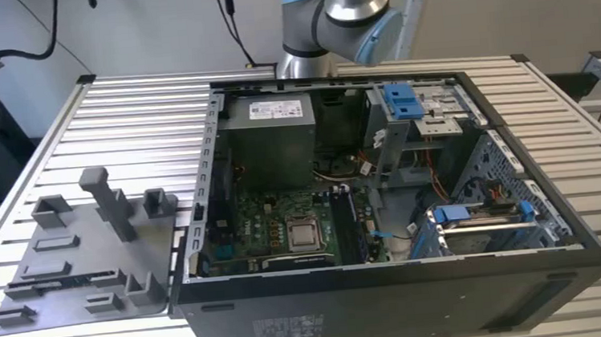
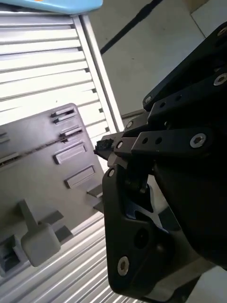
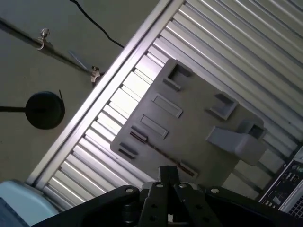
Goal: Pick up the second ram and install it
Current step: 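Pick up the second ram and move it above second insertion slot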
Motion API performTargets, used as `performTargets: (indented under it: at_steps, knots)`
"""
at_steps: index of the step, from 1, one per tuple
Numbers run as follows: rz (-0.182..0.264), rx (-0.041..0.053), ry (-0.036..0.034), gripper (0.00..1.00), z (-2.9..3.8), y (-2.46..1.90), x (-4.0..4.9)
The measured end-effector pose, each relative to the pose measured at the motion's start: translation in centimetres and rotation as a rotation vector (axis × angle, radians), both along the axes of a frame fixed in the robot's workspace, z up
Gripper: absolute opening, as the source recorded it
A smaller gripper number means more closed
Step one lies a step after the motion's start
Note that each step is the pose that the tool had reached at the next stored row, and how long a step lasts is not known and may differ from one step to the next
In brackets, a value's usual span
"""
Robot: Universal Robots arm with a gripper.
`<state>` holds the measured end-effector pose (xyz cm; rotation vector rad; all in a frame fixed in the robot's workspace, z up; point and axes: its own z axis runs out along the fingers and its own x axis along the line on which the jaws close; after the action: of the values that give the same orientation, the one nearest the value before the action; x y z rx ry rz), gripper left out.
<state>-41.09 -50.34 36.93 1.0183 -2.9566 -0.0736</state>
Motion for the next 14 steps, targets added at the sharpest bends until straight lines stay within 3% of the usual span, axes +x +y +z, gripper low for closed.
performTargets:
  at_steps: [14]
  knots:
    - [0.256,0.0000,0.0000,0.11,0.00,0.00,0.00]
